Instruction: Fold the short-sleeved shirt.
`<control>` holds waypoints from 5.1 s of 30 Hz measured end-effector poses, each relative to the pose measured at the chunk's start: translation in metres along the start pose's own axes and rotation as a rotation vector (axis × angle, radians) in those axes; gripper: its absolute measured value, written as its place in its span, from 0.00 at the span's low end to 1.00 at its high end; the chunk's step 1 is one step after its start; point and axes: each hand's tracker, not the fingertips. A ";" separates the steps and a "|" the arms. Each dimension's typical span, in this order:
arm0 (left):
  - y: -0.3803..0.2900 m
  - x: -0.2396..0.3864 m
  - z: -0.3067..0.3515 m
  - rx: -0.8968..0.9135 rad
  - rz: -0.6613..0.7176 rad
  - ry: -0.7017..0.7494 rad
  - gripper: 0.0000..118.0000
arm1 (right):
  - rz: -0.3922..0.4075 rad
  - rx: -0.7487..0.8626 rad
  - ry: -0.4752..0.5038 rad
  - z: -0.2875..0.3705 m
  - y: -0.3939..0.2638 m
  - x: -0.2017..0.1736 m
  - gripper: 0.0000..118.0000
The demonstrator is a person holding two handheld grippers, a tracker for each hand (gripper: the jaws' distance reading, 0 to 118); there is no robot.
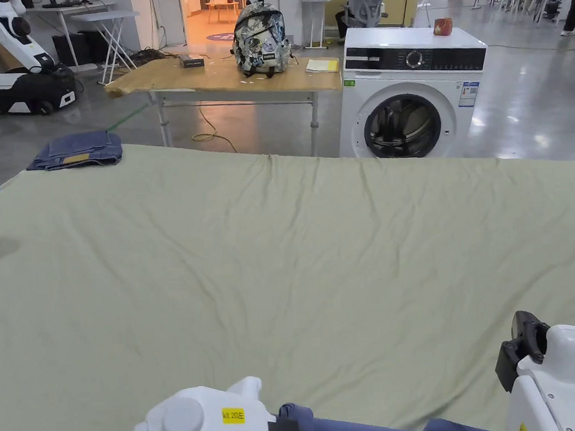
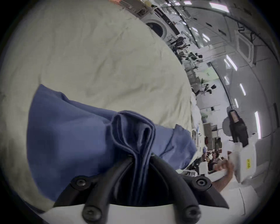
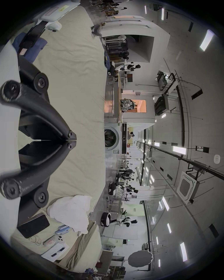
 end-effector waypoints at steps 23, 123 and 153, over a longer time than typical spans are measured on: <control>0.003 0.022 0.054 0.109 -0.132 0.086 0.10 | 0.010 -0.033 0.008 0.007 -0.004 0.005 0.00; 0.002 0.056 0.083 0.061 -0.237 -0.162 0.02 | -0.008 -0.089 0.081 -0.003 -0.005 -0.020 0.00; -0.007 0.046 -0.027 0.015 -0.115 -0.234 0.09 | -0.038 -0.134 0.046 0.000 -0.009 0.006 0.00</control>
